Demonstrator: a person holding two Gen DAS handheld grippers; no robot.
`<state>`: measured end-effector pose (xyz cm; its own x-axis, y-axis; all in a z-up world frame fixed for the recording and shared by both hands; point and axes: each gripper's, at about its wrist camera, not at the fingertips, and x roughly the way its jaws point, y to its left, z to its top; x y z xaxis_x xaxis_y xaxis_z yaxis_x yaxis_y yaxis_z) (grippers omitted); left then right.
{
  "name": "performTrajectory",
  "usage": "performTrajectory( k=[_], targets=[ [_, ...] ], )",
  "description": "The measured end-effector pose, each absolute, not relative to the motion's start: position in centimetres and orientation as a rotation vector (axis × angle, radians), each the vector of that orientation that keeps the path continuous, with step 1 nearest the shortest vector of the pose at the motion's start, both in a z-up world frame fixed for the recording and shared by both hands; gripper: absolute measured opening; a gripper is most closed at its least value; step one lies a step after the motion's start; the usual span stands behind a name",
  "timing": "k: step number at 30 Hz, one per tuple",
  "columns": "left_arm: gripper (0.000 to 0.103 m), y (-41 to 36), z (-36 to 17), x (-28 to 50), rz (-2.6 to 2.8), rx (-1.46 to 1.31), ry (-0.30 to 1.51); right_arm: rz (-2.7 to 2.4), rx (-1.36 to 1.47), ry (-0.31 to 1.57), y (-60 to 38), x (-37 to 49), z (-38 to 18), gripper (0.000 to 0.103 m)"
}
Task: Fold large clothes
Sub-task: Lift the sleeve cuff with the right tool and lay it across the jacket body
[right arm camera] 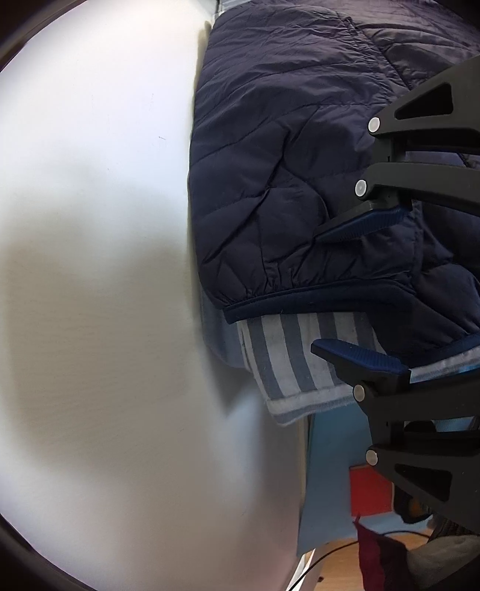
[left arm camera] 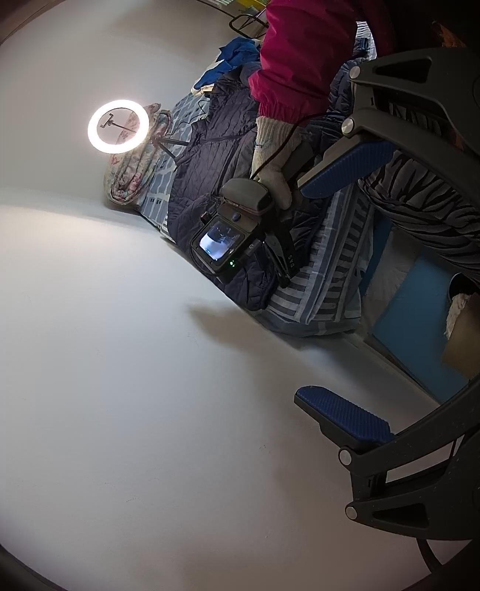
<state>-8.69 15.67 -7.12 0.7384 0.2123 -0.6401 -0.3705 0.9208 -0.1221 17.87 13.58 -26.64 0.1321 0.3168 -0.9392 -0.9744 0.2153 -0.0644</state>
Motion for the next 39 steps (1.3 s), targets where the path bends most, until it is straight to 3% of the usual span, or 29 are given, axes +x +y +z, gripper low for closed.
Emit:
performTrajectory(
  k=[6, 11, 25, 39],
  targets=[
    [0.103, 16.2, -7.4, -8.4, 0.327, -0.266, 0.678, 1.094, -0.899, 0.993, 14.3, 18.2, -27.9, 0.036],
    [0.103, 16.1, -7.5, -8.4, 0.325, -0.266, 0.676, 1.079, -0.879, 1.001, 14.4, 19.0, -27.3, 0.013],
    [0.103, 14.8, -7.3, -7.2, 0.307, -0.246, 0.659, 1.087, -0.308, 1.101, 6.8, 28.5, -19.8, 0.008],
    [0.103, 12.5, -7.5, -2.7, 0.247, -0.23, 0.676, 0.837, -0.123, 0.978, -6.0, 36.0, -13.4, 0.008]
  ],
)
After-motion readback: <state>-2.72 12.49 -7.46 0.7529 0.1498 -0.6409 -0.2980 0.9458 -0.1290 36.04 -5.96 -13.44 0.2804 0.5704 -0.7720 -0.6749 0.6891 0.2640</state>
